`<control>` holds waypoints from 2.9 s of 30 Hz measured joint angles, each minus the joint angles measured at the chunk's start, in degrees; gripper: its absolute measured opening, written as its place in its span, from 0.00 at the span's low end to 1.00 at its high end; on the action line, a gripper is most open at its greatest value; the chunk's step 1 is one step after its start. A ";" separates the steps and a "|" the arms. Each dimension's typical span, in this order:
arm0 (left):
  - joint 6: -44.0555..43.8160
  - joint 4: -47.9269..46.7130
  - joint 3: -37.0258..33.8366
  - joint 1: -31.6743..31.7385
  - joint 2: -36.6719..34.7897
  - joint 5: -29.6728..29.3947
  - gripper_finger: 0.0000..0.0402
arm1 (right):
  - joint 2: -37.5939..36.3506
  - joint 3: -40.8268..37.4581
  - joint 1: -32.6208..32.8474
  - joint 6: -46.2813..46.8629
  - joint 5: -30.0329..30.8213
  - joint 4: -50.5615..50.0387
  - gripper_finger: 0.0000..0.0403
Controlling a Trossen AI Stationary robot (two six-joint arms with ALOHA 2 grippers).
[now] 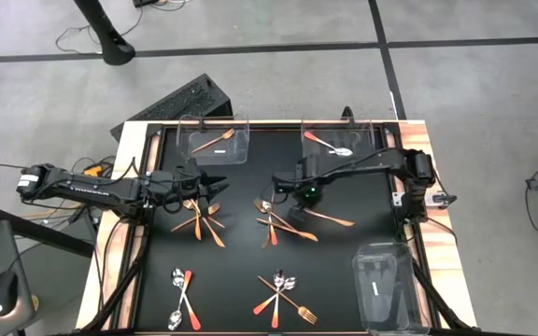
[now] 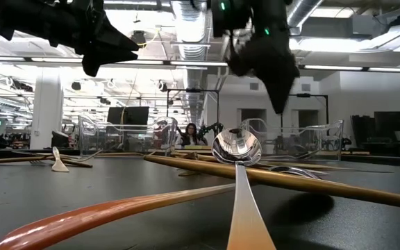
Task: Sort silverware by color (type)
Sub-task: Put the gold table knife into the bottom left transparent bin
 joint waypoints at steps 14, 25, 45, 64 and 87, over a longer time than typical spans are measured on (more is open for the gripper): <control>-0.26 -0.58 0.00 0.00 0.00 1.00 0.29 | 0.09 -20.11 -0.07 -3.21 -2.64 10.53 0.29; -1.45 -0.82 0.00 0.02 0.00 1.01 0.29 | -0.06 -22.17 0.44 -0.76 -5.78 13.55 0.29; -5.81 -0.58 0.00 0.04 0.00 -0.66 0.29 | -0.59 -16.73 4.30 19.61 -6.28 18.07 0.29; -9.64 -1.33 0.00 0.02 0.00 -1.14 0.29 | 0.46 -16.70 6.94 40.87 -5.14 20.78 0.29; -8.38 -1.72 -0.02 0.02 0.00 -1.63 0.29 | 1.38 -16.74 8.32 44.41 -5.90 15.45 0.29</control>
